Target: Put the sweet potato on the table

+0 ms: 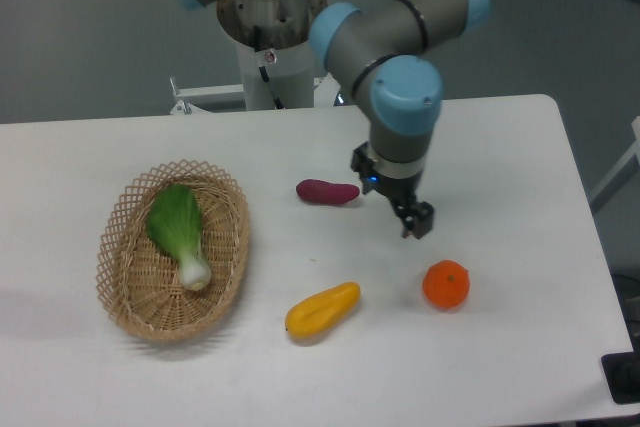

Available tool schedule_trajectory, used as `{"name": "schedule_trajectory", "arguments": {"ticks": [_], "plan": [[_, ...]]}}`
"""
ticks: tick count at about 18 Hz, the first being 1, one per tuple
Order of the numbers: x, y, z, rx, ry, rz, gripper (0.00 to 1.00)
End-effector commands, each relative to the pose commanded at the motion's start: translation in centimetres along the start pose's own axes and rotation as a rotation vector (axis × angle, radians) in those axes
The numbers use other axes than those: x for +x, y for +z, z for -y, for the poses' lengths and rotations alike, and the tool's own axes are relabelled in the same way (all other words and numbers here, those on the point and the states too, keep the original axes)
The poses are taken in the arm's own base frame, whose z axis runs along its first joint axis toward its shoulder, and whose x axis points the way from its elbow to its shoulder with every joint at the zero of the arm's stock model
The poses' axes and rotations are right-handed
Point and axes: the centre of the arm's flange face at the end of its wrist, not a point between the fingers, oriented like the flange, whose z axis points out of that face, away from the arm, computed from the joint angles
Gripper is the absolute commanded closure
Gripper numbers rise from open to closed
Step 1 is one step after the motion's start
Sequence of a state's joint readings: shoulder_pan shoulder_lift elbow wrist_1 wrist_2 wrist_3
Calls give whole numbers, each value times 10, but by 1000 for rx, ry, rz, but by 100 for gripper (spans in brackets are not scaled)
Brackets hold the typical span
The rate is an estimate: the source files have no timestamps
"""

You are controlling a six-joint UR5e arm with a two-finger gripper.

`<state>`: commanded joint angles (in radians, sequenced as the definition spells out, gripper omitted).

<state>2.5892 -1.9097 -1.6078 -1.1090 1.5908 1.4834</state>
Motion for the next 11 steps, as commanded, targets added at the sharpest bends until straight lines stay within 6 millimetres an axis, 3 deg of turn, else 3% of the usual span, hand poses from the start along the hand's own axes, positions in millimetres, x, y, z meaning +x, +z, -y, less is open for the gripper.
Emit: {"name": "schedule_trajectory", "arguments": {"ticks": [7,11], "plan": [[-41,-13,-57,38,-85,30,0],[-59,-6,-73,35,-108,10,0]]}}
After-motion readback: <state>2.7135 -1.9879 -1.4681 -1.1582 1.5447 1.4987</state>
